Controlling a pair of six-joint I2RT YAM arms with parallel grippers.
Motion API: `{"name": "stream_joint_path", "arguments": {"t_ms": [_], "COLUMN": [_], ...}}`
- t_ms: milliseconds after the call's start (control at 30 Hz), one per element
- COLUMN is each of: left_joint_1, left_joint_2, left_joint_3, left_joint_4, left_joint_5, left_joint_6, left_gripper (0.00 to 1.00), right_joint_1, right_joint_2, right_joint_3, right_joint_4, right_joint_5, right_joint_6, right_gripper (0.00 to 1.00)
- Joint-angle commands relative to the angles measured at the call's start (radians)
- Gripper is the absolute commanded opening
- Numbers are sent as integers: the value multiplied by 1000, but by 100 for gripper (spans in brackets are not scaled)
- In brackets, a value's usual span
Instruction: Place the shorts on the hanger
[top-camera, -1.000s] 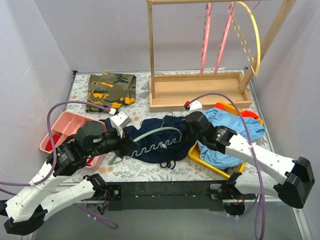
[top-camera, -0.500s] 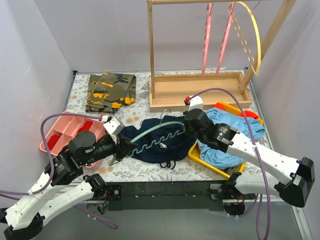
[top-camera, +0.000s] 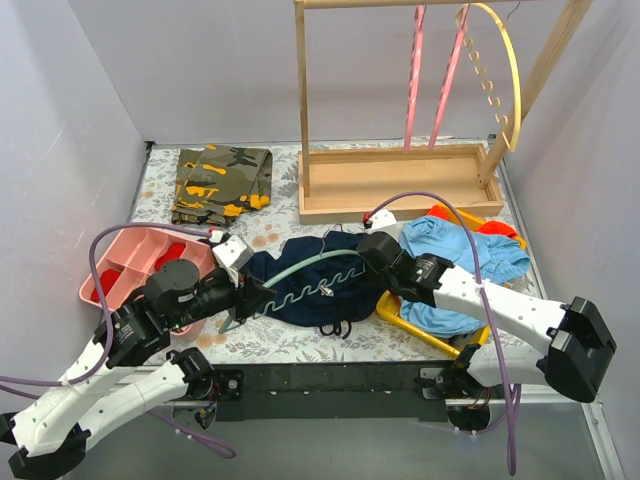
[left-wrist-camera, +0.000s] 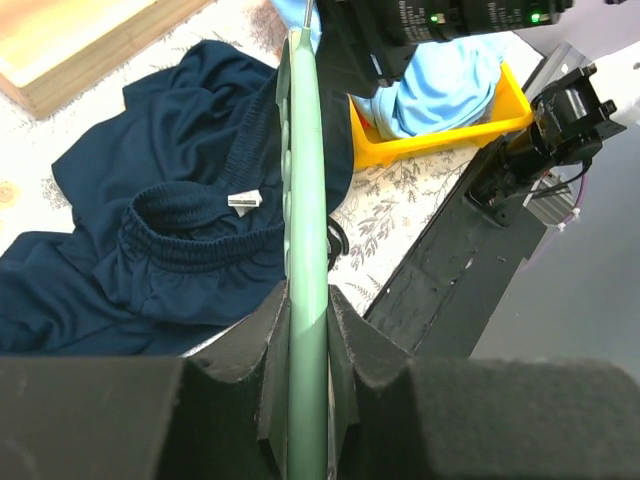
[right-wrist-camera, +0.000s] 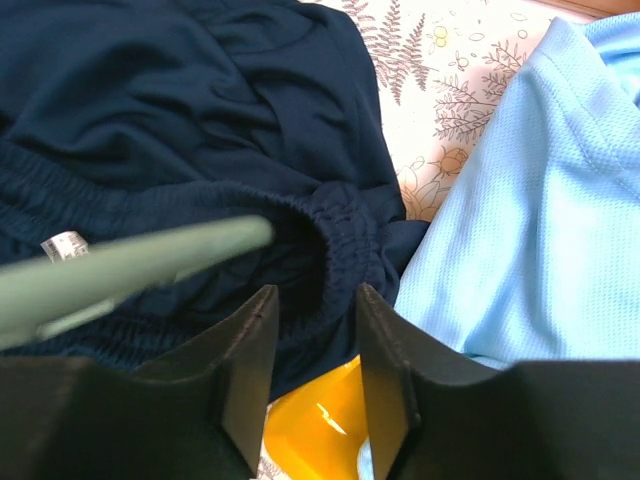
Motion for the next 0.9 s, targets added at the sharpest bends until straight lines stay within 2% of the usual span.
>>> {"name": "stream_joint_path", "arguments": {"t_ms": [0, 167, 267, 300, 367, 400, 433, 567, 800, 867], "left_joint_1": [1, 1, 1, 1, 2, 1, 1, 2, 2, 2], "left_joint_2": [20, 35, 54, 57, 67, 69, 66, 11, -198, -236], "left_joint_3": [23, 27, 35, 35, 31, 28, 31, 38, -8, -3], "left_joint_4": [21, 32, 16, 13, 16, 24, 29, 67, 225, 246], "left_joint_5": [24, 38, 36, 38, 47, 48, 44, 25, -74, -117], "left_joint_6": [-3, -3, 0, 1, 4, 6, 3, -25, 12, 30], "left_gripper": [0, 0, 0, 0, 0, 0, 0, 0, 0, 0], "right_joint_1": [-10, -16, -19, -19, -18, -18, -18, 27, 102, 119], "right_joint_2": [44, 99, 118, 124, 130, 129, 126, 90, 199, 224], "right_joint_3": [1, 19, 16, 18, 60, 91, 122, 312, 798, 875], "right_joint_4": [59, 70, 86, 92, 80, 48, 33, -12, -186, -238], "right_joint_5": [73, 87, 81, 73, 70, 76, 67, 19, 13, 22], "right_joint_6": [-7, -27, -40, -50, -61, -70, -73, -121, -193, -198], "right_gripper": [48, 44, 33, 24, 13, 3, 1, 1, 1, 1]}}
